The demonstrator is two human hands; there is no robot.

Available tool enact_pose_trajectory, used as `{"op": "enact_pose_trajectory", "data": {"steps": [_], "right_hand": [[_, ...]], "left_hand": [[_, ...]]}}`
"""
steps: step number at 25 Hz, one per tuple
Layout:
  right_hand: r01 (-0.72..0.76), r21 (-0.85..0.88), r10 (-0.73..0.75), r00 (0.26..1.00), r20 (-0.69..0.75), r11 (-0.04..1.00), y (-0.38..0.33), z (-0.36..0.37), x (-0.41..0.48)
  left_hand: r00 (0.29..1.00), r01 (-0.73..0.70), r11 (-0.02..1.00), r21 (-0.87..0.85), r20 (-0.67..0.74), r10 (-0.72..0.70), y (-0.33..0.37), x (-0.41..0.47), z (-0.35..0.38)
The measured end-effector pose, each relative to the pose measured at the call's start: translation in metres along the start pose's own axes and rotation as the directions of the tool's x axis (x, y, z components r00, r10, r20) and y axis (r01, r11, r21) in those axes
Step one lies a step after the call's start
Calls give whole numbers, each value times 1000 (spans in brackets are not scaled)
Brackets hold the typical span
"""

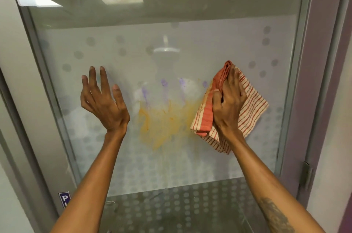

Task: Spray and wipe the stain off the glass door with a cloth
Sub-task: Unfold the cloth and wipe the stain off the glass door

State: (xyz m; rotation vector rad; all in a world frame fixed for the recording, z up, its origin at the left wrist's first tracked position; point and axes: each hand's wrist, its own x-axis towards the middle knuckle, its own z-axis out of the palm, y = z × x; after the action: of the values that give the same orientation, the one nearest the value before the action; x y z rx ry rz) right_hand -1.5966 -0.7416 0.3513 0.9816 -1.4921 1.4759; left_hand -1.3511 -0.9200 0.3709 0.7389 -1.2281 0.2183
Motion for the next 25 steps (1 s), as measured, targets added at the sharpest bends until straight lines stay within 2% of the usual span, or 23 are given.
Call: {"op": "enact_pose_trajectory", "data": {"steps": [4,9,15,19,20,21,22,23,24,25], "right_hand": [[0,-145,18,992,127,989,1,-1,0],[9,-174,8,995,101,985,4,-2,1],[60,-334,-10,988,152,940,26,-1,-3],[165,-225,-128,977,171,960,32,-13,-12],[131,-217,-90,978,189,967,37,-15,-16],[35,-215,18,971,240,976,42,-14,-19],[-149,-216,217,915,339,965,47,-16,-24],[-345,-250,424,777,464,905,52,-16,-31],[-464,-291,544,648,533,837,57,-16,-38],[-514,-311,590,576,565,800,59,-13,-41]], "left_hand": [[999,-11,999,46,32,9,-5,-2,1],[997,-34,997,70,76,29,-10,-4,-2],[984,-66,995,79,171,52,-23,-1,-10],[985,-75,992,102,165,58,-23,-1,-7],[985,-81,991,105,160,64,-23,-1,-7],[986,-92,989,116,149,74,-24,-1,-6],[987,-101,986,133,141,82,-24,-2,-5],[987,-111,983,148,133,91,-24,-2,-3],[986,-121,981,154,130,101,-24,-2,-2],[985,-133,980,150,129,114,-25,-1,-1]]}}
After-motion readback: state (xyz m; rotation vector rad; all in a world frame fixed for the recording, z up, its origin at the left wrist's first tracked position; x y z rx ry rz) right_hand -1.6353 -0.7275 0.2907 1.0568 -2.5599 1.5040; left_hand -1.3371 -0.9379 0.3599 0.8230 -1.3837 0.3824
